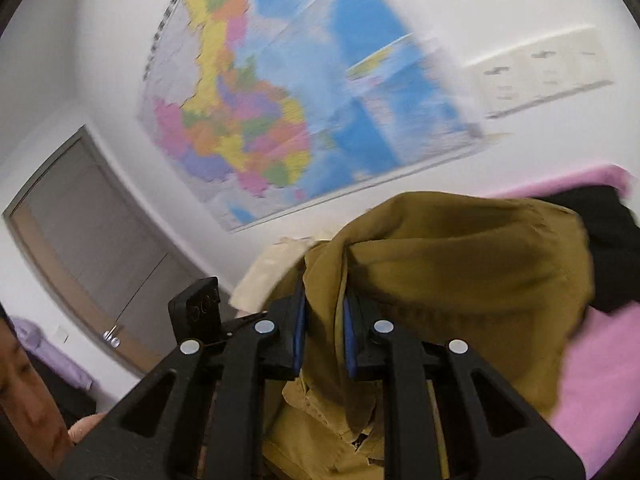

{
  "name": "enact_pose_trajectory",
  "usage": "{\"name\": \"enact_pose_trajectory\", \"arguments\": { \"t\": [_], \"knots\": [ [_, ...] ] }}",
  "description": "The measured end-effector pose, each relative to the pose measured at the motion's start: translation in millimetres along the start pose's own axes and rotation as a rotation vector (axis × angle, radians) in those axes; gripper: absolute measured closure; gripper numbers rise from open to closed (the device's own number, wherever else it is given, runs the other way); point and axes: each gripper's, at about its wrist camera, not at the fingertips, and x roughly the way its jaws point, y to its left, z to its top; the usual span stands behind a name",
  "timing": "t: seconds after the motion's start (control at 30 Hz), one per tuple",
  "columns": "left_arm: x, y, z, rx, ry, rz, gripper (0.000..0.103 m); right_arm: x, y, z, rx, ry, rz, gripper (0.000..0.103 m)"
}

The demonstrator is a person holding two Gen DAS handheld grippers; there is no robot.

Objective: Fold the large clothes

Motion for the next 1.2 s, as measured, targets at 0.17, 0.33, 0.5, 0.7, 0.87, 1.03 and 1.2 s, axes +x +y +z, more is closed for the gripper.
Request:
{"name": "enact_pose_trajectory", "arguments": {
  "t": [0.17,0.33,0.5,0.7,0.87,1.03,1.2],
  "knots": [
    [0.8,20.7,-0.4,-0.035,0.014,-0.018,0.013,84.0,-7.5,4.8,0.044,0.108,0.043,0.082],
    [42.0,53.2,-15.1,-0.093,0.193,0.071,0.013,152.0,-36.4,-13.7,0.083,0.251,-0.035,0.081],
    [56.0,66.7,-18.5,-0.123,0.251,0.074,0.013,187.9,-66.7,-25.3,0.111,0.319,-0.146,0.074],
    [38.9,71.3,-5.0,-0.144,0.179,0.049,0.013,186.7,-81.9,-21.2,0.120,0.295,-0.170,0.063],
    [51.6,52.8,-0.4,-0.102,0.209,0.050,0.013,150.7,-81.7,-18.8,0.074,0.232,-0.193,0.049],
    [102.6,30.5,4.5,-0.063,0.343,0.115,0.013,90.5,-88.5,-27.8,0.027,0.137,-0.279,0.041],
    [131.1,42.7,0.9,-0.039,0.443,0.268,0.086,39.8,-109.8,-39.9,0.030,0.059,-0.368,0.032]
  ]
}}
